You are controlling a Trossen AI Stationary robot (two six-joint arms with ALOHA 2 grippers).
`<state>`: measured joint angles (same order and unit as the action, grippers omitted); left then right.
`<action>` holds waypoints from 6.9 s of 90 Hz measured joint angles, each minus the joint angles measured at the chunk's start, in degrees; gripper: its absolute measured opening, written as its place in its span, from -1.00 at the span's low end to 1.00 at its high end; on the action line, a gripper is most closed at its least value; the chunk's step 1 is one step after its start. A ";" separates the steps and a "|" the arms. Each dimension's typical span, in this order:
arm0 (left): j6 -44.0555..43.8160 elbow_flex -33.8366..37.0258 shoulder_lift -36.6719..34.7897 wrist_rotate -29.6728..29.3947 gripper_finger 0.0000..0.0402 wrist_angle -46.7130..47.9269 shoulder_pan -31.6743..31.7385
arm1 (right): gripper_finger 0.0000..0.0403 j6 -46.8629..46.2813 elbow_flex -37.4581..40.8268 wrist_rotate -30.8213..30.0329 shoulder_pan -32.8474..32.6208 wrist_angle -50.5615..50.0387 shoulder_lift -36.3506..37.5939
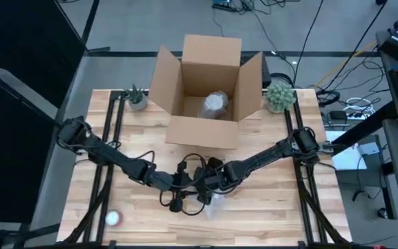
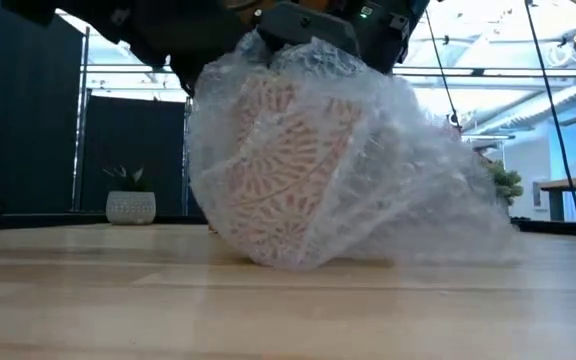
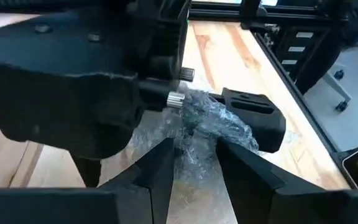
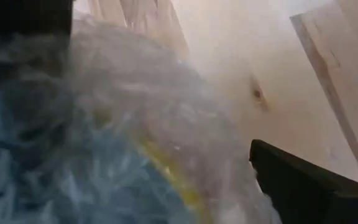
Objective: Wrap mug
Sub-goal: Wrap the orange cup with the bubble wrap
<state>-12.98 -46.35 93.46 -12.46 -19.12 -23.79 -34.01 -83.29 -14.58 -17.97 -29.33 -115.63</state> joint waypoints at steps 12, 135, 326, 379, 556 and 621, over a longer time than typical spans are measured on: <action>-0.26 -0.10 0.21 -0.72 -0.40 0.87 0.35 | 0.34 2.03 -1.11 2.51 0.14 -1.26 0.24; -1.11 -2.33 0.43 0.26 -0.40 2.55 -0.25 | 0.34 -3.86 -10.13 0.65 -1.08 -16.82 -5.96; -4.30 -2.89 4.88 -2.69 -0.40 1.23 0.89 | 0.29 -8.13 -0.73 -12.12 -16.68 -10.37 6.98; -4.46 -2.75 5.04 -2.31 -0.40 1.43 0.88 | 0.29 9.75 -0.74 -9.91 -13.16 -2.08 6.99; -3.41 -5.44 1.02 1.57 -0.40 1.62 0.81 | 0.29 10.66 -3.19 -0.63 -10.71 -4.40 2.71; -2.99 -5.62 8.36 -0.05 -0.40 -0.24 1.56 | 0.29 13.69 -12.09 0.13 -10.41 -16.35 2.42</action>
<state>-15.97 -51.96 101.82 -12.51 -19.35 -22.22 -20.32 -95.38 -14.45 -28.38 -45.68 -113.21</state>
